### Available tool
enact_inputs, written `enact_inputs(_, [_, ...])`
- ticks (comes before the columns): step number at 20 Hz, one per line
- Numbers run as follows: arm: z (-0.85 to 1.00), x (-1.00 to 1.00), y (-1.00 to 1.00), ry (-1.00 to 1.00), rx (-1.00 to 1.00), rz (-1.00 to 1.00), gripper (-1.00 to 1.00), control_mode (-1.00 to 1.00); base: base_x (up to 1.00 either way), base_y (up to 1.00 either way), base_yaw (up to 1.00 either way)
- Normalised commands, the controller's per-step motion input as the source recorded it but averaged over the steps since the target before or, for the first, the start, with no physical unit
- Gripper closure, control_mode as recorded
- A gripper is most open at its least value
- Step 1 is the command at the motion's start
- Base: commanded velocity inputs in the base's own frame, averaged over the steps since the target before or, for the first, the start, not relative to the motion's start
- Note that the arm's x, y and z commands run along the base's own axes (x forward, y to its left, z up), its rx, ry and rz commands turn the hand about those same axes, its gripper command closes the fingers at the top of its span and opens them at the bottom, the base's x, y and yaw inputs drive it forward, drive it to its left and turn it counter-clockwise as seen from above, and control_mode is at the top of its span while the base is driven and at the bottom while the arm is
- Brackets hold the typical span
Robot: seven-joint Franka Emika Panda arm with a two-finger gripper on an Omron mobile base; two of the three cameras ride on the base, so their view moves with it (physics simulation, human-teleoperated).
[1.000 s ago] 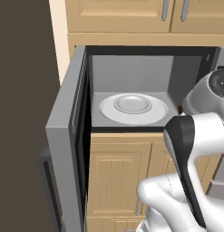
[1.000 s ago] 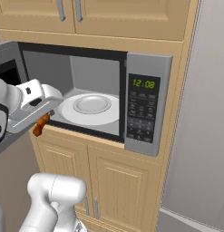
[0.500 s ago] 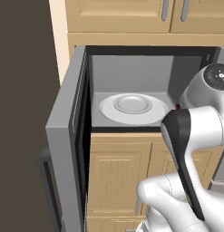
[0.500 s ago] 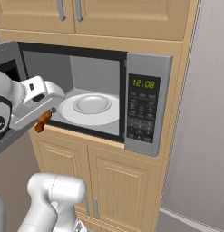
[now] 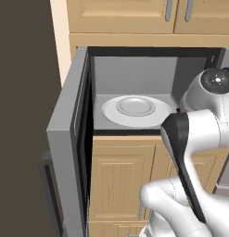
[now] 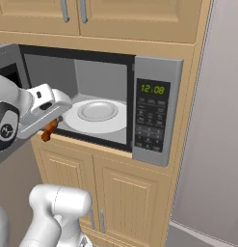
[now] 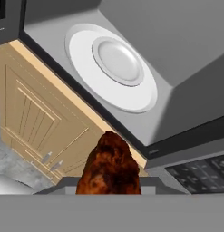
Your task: Pick the chicken drumstick from the counter and place it in the microwave. Then turn on the microwave.
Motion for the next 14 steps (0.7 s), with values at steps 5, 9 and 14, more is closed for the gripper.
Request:
enact_inputs(5, [-0.09, 0.26, 0.03, 0.00, 0.00, 0.00, 1.00, -1.00, 0.00, 0.00, 0.00])
enact_inputs(9, [-0.09, 0.26, 0.04, 0.00, 0.00, 0.01, 1.00, -1.00, 0.00, 0.00, 0.00])
enact_inputs(14, [-0.05, 0.26, 0.02, 0.00, 0.00, 0.01, 1.00, -1.00, 0.00, 0.00, 0.00])
